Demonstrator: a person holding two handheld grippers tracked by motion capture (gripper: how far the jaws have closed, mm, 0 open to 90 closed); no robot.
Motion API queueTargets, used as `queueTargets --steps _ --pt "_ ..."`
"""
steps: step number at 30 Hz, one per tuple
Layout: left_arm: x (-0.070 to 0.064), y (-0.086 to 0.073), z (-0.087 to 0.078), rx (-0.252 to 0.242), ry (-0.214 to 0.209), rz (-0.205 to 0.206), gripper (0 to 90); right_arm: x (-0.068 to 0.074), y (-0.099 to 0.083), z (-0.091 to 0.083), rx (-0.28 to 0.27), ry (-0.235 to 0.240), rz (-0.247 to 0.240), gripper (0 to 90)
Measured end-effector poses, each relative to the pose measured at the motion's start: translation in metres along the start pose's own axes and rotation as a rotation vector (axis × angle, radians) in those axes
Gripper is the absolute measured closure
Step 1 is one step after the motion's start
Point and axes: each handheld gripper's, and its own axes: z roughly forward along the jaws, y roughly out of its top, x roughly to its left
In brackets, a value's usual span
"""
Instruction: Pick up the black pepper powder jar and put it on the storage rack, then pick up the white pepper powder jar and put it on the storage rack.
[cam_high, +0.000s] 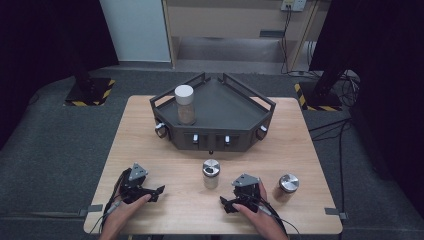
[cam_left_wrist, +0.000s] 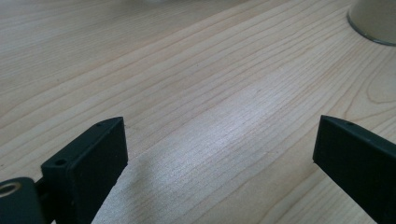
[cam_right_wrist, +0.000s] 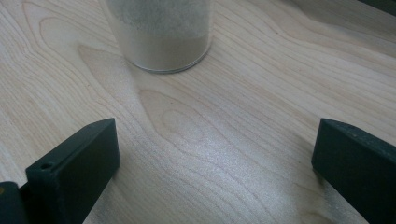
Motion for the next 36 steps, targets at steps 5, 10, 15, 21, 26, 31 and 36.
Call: queueTargets --steps 5,10,15,21,26,31,36 --pt "-0.002 0.002 0.006 0.023 0.013 -0.006 2.0 0.000 0.000 0.000 0.000 0.000 0.000 0.9" --pt "-0.006 0.003 0.012 0.045 0.033 0.002 2.1 0.000 0.000 0.000 0.000 -0.001 0.000 0.9" --pt "-0.006 0.000 0.014 0.040 0.034 0.003 0.5 0.000 0.000 0.000 0.000 0.000 0.000 0.9" --pt "-0.008 -0.003 0.015 0.030 0.038 0.011 0.0 0.000 0.000 0.000 0.000 0.000 0.000 0.9" --pt "-0.008 -0.003 0.015 0.030 0.041 0.009 0.0 0.000 0.000 0.000 0.001 0.000 0.000 0.9" --pt "-0.008 -0.003 0.015 0.030 0.041 0.009 0.0 0.000 0.001 0.000 0.004 0.000 0.001 0.9" --pt "-0.008 -0.003 0.015 0.030 0.041 0.008 0.0 -0.002 0.004 0.000 0.014 0.008 0.009 1.1"
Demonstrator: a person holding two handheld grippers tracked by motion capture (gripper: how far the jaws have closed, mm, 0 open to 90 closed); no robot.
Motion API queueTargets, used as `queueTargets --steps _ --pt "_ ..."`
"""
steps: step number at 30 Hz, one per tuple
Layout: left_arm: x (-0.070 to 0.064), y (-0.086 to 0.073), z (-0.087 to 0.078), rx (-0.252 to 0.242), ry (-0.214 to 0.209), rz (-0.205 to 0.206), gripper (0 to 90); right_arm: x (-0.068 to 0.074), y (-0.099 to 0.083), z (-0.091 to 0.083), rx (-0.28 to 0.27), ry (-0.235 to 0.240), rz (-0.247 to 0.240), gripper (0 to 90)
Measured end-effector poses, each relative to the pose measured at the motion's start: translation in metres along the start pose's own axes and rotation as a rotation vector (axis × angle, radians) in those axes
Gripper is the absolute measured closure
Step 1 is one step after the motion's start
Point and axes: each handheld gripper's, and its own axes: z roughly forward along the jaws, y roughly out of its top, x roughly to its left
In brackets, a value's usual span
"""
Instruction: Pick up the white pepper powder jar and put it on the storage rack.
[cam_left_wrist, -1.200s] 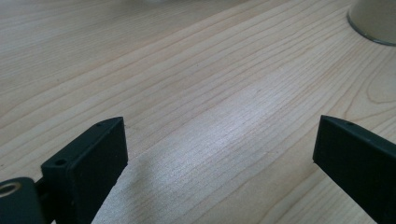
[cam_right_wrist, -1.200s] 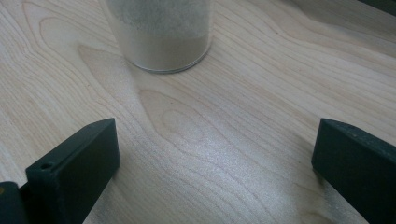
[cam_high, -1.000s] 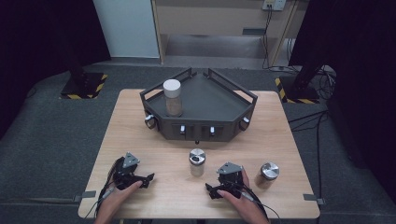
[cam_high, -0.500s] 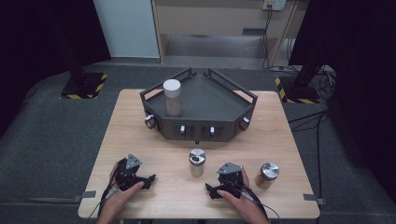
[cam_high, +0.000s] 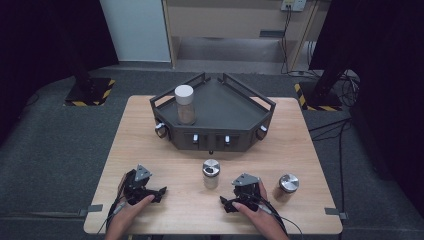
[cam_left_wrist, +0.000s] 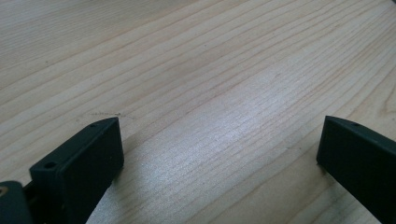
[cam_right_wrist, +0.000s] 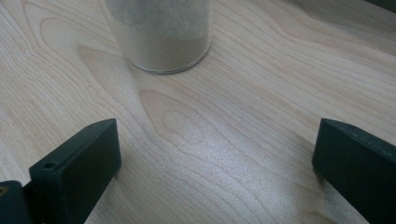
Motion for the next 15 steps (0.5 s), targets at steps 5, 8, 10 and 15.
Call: queueTargets --steps 5,8,10,15 --pt "0.000 0.000 0.000 0.000 0.000 0.000 0.0 -0.003 0.004 -0.002 0.015 0.007 0.006 3.2" --pt "0.000 0.000 0.000 0.002 0.000 0.003 0.0 -0.002 0.006 -0.008 0.019 -0.012 -0.001 3.4" --pt "0.000 0.000 0.000 0.001 -0.001 0.001 0.0 -0.002 0.008 -0.014 0.013 -0.012 -0.002 3.3" --pt "0.000 0.000 0.000 0.002 -0.001 0.001 0.0 0.002 0.019 -0.025 0.016 -0.009 -0.032 3.3"
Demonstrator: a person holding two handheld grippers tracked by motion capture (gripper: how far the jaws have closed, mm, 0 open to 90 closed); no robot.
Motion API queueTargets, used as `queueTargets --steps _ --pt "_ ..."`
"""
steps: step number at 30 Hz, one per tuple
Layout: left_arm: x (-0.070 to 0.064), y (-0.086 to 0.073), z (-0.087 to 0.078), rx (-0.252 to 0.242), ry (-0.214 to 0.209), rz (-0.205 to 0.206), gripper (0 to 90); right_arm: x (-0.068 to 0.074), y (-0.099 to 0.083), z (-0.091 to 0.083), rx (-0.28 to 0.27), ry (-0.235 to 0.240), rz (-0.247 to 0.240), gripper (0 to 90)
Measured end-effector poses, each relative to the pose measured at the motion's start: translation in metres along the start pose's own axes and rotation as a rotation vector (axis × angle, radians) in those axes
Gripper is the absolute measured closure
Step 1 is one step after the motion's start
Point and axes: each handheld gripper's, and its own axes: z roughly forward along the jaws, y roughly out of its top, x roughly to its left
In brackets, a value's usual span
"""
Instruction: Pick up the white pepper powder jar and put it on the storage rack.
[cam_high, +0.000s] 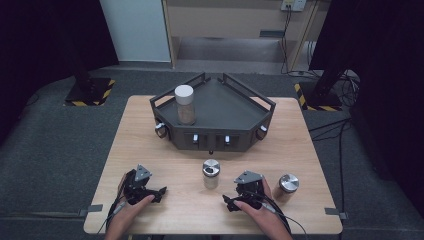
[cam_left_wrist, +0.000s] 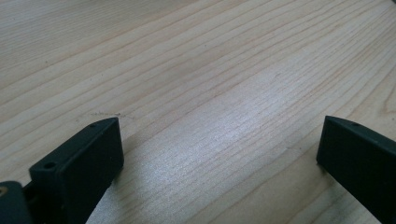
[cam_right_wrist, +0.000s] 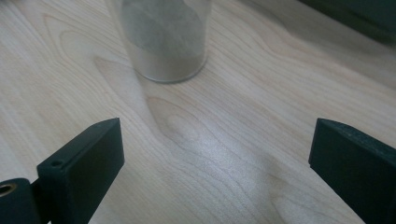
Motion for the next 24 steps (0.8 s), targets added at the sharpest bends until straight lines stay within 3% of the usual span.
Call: queueTargets --steps 6,11,24 --pt "0.000 0.000 0.000 0.000 0.001 -0.001 0.0 0.005 0.017 -0.011 -0.004 0.020 -0.023 3.8" --pt "0.000 0.000 0.001 0.000 0.004 -0.004 0.0 0.006 0.028 -0.017 -0.010 0.048 -0.013 3.9" --pt "-0.001 0.000 0.001 -0.001 0.004 -0.004 0.0 0.010 0.050 -0.009 -0.001 0.072 -0.044 3.9"
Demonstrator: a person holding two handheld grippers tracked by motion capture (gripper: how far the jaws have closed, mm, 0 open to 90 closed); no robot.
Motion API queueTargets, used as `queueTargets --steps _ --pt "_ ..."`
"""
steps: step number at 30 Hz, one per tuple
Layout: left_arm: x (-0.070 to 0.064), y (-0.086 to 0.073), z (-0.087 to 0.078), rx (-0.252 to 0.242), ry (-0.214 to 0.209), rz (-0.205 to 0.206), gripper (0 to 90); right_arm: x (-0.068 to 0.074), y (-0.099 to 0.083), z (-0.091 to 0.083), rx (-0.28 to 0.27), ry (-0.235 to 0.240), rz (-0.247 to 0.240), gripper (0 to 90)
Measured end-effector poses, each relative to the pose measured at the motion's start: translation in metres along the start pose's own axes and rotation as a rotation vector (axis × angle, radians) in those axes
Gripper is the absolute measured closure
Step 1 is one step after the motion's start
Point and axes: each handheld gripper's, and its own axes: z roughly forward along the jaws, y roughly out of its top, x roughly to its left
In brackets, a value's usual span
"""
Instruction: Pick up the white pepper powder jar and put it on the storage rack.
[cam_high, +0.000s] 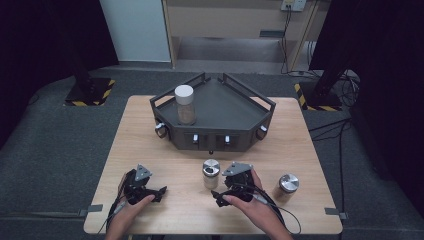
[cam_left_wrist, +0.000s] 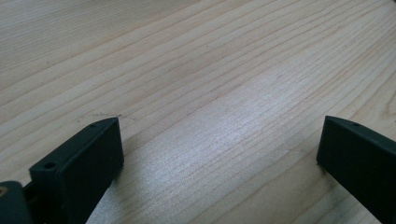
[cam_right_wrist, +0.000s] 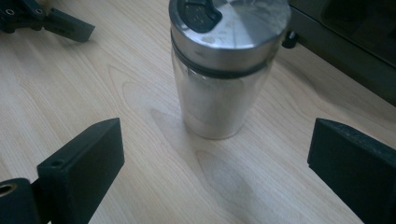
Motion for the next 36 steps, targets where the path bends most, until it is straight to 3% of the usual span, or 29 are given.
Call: queueTargets --steps 11,19,36 --pt "0.000 0.000 0.000 0.000 0.000 0.000 0.0 0.000 0.013 0.023 0.025 -0.001 -0.018 6.2" --pt "0.000 0.000 0.000 0.000 0.000 0.000 0.0 -0.004 0.020 0.040 0.034 0.001 -0.005 11.6" --pt "0.000 0.000 0.000 0.000 0.000 0.000 0.0 -0.003 0.023 0.061 0.044 -0.004 0.008 17.2"
